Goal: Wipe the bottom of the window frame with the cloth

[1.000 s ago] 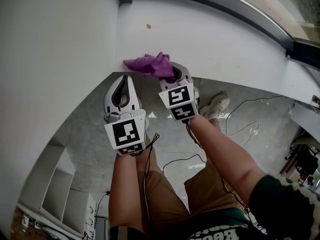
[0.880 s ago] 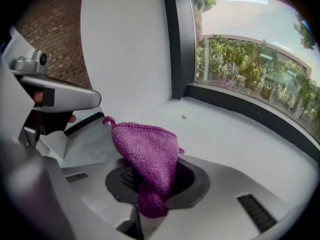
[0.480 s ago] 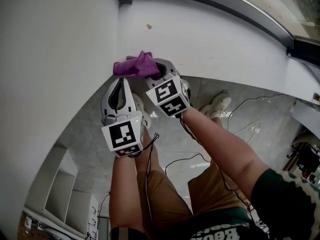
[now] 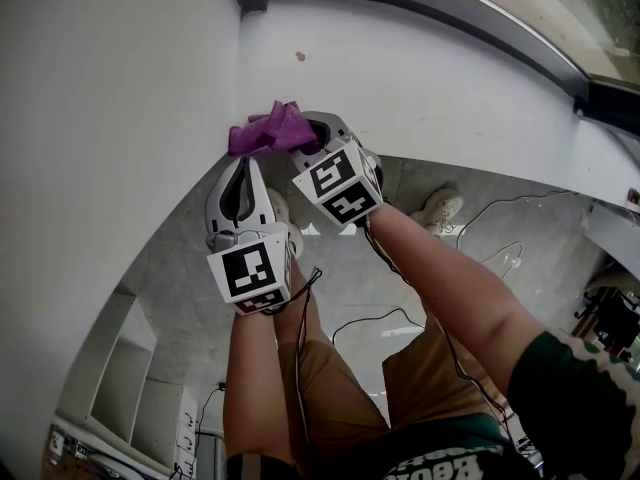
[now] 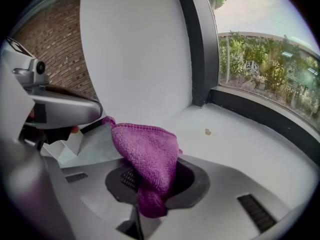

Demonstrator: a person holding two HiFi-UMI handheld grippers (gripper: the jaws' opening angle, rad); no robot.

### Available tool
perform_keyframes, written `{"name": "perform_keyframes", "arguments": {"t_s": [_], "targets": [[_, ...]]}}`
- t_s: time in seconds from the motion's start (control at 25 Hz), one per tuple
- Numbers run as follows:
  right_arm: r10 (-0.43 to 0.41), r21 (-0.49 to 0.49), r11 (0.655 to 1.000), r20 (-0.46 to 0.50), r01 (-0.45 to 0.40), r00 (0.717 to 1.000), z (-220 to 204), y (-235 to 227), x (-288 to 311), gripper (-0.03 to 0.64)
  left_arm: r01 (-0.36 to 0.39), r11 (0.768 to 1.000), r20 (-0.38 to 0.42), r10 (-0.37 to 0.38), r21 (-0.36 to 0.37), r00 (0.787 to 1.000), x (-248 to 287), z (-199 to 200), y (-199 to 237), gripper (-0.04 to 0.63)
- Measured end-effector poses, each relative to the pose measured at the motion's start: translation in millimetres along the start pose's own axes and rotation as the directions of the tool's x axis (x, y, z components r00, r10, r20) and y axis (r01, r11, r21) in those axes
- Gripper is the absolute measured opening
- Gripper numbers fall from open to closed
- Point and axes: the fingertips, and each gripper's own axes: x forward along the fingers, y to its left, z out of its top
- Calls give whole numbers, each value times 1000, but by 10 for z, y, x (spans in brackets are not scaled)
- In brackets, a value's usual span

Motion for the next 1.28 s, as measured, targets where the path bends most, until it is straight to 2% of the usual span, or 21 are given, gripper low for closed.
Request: {"name": "perform_keyframes", "arguments": {"t_s": [0.64, 1.04, 1.28], "targets": [[27, -38, 999, 50, -25, 998, 183, -177, 45, 89, 0, 1000, -24, 0, -15, 1000, 132, -30, -244, 9], [40, -68, 997, 92, -34, 995, 299, -388, 130, 89, -50, 998, -4, 50, -43, 999, 280, 99, -310, 9], [30, -66, 998, 117, -22, 993, 394, -563, 173, 89, -64, 998, -5, 64, -27, 998, 380, 189, -354, 9]]}}
